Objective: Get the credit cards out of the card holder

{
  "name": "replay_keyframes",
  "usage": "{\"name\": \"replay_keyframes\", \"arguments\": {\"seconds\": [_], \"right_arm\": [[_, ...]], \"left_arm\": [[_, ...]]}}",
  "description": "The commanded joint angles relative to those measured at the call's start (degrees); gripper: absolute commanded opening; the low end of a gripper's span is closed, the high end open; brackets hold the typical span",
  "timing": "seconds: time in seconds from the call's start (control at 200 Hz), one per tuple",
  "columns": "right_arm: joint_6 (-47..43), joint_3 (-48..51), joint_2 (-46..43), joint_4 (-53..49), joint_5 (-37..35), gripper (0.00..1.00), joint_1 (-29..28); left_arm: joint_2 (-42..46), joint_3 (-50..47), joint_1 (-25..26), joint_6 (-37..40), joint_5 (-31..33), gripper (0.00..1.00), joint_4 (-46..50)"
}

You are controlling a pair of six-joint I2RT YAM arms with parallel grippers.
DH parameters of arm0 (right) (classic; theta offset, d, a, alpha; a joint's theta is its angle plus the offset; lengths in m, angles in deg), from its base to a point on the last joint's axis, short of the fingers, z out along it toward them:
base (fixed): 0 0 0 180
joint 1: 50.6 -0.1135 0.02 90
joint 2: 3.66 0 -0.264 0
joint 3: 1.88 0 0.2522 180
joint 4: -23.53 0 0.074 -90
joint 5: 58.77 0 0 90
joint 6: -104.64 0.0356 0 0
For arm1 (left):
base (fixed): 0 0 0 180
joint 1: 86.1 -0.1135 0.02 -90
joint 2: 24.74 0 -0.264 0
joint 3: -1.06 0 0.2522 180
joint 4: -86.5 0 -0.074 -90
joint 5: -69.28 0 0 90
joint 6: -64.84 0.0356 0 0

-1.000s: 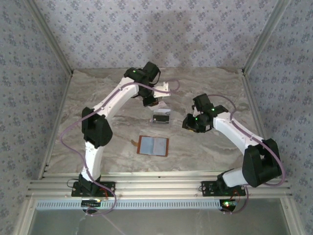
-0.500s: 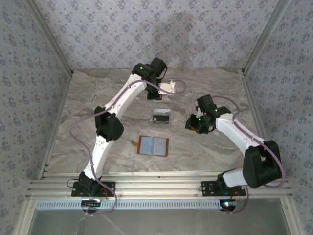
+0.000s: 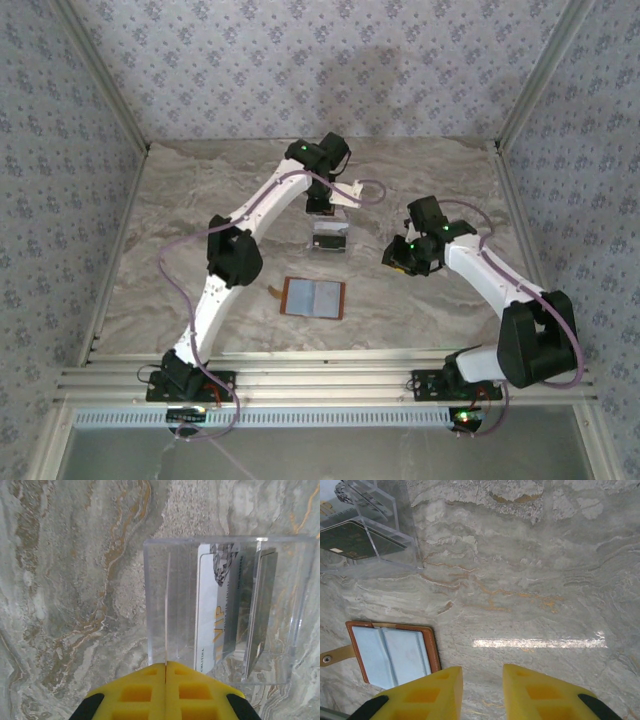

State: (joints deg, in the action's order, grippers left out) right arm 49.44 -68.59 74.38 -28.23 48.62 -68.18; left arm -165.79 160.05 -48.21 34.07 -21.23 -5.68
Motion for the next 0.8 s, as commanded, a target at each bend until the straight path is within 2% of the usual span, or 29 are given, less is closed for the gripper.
{"name": "replay_keyframes", "arguments": {"seconds": [0.0, 0.12, 0.445, 0.795], "right_arm": [[-1.3, 0.5, -1.3, -0.8, 0.6, 0.28, 0.5], [-1.5, 0.3, -1.6, -1.2, 0.5, 0.28, 0.8], [-1.4, -0.2, -2.6, -1.9, 0.3, 0.28, 1.2], [-0.8, -0.6, -2.5, -0.4, -0.2, 0.28, 0.4]], "left_arm": [[-0.7, 0.2, 0.1, 1.5, 1.8, 0.00, 2.1], [-1.0, -0.7, 0.1, 1.9, 3.1, 0.02, 1.1], [-0.2, 1.1, 0.2, 2.2, 4.7, 0.26, -3.9], [2.9, 1.6, 0.1, -4.0, 2.2, 0.28, -7.1]]}}
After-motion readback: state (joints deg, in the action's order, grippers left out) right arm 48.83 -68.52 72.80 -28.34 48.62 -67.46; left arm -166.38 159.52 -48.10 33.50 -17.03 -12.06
